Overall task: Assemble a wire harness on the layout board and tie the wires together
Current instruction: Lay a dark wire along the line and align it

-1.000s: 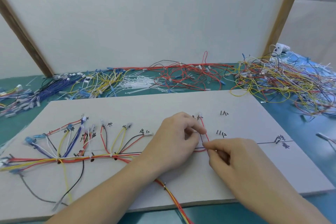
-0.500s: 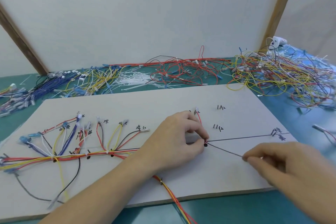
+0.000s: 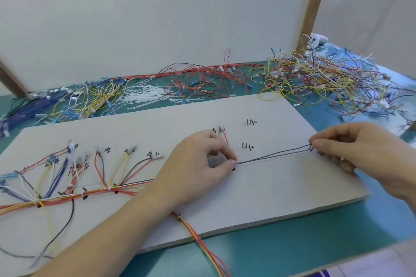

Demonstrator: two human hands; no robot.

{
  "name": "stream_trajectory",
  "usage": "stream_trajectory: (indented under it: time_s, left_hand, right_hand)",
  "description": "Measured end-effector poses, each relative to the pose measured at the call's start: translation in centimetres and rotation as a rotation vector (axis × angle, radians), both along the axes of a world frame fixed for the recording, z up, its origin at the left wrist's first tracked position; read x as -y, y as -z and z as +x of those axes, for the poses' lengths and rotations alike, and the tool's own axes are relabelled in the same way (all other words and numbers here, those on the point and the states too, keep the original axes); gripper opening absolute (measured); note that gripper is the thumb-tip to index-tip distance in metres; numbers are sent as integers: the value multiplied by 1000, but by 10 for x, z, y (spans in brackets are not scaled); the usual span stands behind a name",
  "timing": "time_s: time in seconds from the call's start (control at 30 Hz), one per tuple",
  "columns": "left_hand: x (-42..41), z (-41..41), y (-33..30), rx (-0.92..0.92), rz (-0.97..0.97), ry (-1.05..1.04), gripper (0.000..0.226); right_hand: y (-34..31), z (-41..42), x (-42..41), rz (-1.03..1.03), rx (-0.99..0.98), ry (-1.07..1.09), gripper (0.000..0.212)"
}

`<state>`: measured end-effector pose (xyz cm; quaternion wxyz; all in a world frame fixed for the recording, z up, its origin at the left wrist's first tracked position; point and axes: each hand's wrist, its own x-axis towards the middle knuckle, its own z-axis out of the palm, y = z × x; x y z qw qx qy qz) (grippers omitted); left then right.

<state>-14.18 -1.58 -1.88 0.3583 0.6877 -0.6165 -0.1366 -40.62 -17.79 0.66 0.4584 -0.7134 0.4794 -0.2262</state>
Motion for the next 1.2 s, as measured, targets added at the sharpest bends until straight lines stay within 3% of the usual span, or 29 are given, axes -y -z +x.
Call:
stream_trajectory:
  time_s: [0.3,0.43,0.73,0.93,1.2]
  left_hand:
    - [0,-1,0,4,4,0,6]
    - [0,-1,0,9,3,-4,5]
    - [0,-3,0,37,4,-12,6]
    - [-1,-5,3,129,-18,14,13]
    - [0,-5,4,165,-21,17,14]
  right_hand:
    - [3,3,12,95,21,23,4]
    - [1,2,19,86,-12,-11,9]
    - [-1,7,21,-125,-111,-90,37]
    - [0,3,8,-374,-128,-107,41]
    - [8,1,-1,-410,-122,-64,34]
